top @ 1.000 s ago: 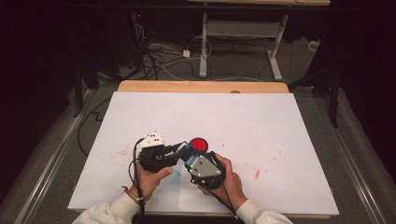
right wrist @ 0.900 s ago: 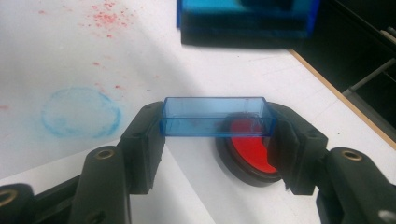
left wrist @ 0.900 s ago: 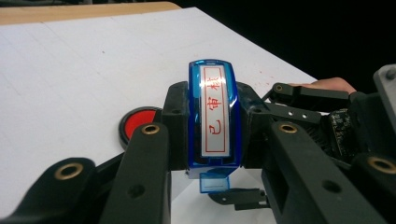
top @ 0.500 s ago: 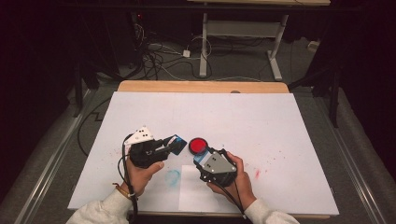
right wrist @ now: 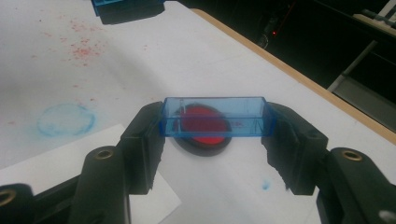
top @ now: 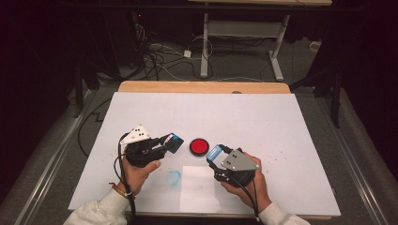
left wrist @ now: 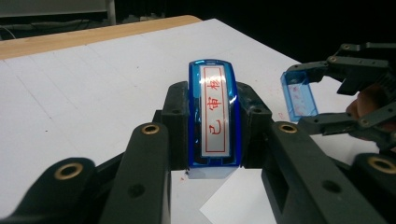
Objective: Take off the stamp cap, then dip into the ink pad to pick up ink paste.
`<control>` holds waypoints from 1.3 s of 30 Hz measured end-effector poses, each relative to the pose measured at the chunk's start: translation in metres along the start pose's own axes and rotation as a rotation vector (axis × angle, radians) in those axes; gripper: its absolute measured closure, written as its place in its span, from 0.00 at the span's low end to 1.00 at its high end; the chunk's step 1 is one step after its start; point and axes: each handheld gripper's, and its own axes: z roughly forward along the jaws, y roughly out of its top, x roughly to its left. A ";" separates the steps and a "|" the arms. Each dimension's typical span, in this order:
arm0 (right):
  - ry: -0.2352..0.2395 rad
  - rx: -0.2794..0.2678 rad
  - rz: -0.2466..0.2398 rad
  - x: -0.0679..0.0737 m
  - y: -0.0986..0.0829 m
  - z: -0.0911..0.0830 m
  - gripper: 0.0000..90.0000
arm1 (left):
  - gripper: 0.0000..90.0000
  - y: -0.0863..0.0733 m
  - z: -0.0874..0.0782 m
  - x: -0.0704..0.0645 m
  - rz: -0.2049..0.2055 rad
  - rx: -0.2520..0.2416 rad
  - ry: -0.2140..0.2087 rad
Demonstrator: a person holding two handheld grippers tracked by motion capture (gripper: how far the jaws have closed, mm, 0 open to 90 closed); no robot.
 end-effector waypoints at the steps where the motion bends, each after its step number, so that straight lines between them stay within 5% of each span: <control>1: -0.004 -0.002 0.005 -0.002 0.000 -0.002 0.45 | 0.76 0.000 0.000 0.000 0.003 0.000 0.003; 18: -0.096 0.052 0.030 -0.032 -0.024 -0.037 0.45 | 0.76 0.002 0.000 0.003 0.062 0.030 0.033; 28: -0.153 0.095 0.073 -0.052 -0.042 -0.054 0.45 | 0.76 0.002 0.006 0.001 0.159 0.083 0.024; 39: -0.162 0.122 0.088 -0.057 -0.053 -0.062 0.45 | 0.76 0.010 0.019 -0.007 0.261 0.160 0.014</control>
